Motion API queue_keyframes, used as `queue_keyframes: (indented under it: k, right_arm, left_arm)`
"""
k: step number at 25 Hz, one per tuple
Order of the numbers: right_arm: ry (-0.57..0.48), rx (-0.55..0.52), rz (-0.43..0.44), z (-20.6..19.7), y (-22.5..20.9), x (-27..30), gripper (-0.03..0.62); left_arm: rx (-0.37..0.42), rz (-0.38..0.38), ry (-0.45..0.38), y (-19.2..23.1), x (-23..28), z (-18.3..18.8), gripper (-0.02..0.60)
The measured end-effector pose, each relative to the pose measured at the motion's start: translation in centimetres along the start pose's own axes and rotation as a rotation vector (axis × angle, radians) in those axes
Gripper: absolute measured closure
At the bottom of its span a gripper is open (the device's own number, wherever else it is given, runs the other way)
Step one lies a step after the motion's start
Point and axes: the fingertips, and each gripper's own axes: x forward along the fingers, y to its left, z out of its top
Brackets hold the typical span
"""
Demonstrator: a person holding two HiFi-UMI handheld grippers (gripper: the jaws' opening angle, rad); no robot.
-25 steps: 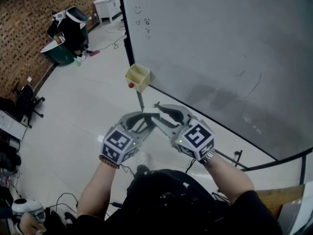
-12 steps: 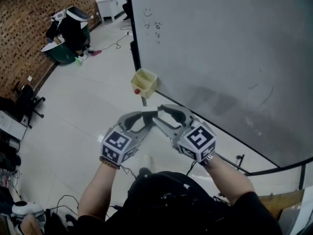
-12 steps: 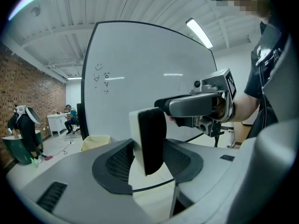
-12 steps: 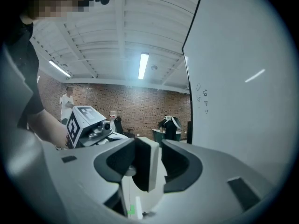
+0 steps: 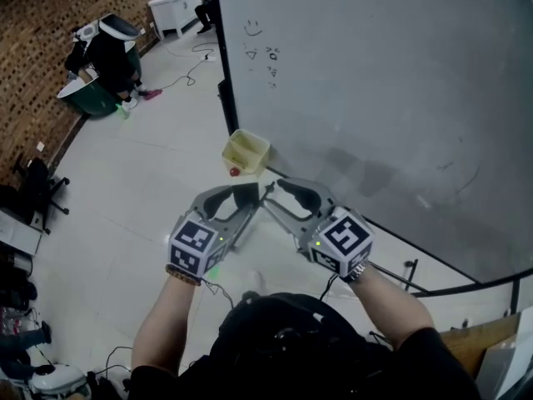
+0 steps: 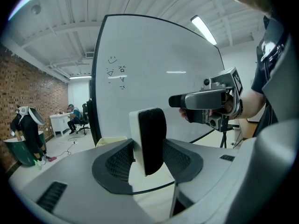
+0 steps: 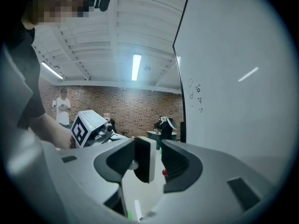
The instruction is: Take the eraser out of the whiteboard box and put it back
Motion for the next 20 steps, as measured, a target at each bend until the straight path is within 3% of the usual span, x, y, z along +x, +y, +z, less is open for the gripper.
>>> queue_keyframes:
  k: [11, 20]
  right_arm:
    - [0.064, 0.030, -0.104, -1.1, -3.8, 3.9, 0.391]
    - [0.077, 0.023, -0.217, -1.6, -6.7, 5.9, 0.504]
  left_arm:
    - [0.047, -0.007, 0.020, 6.6, 3.3, 0.9, 0.394]
    - [0.145, -0.029, 0.044, 10.3, 6.4, 1.9, 0.394]
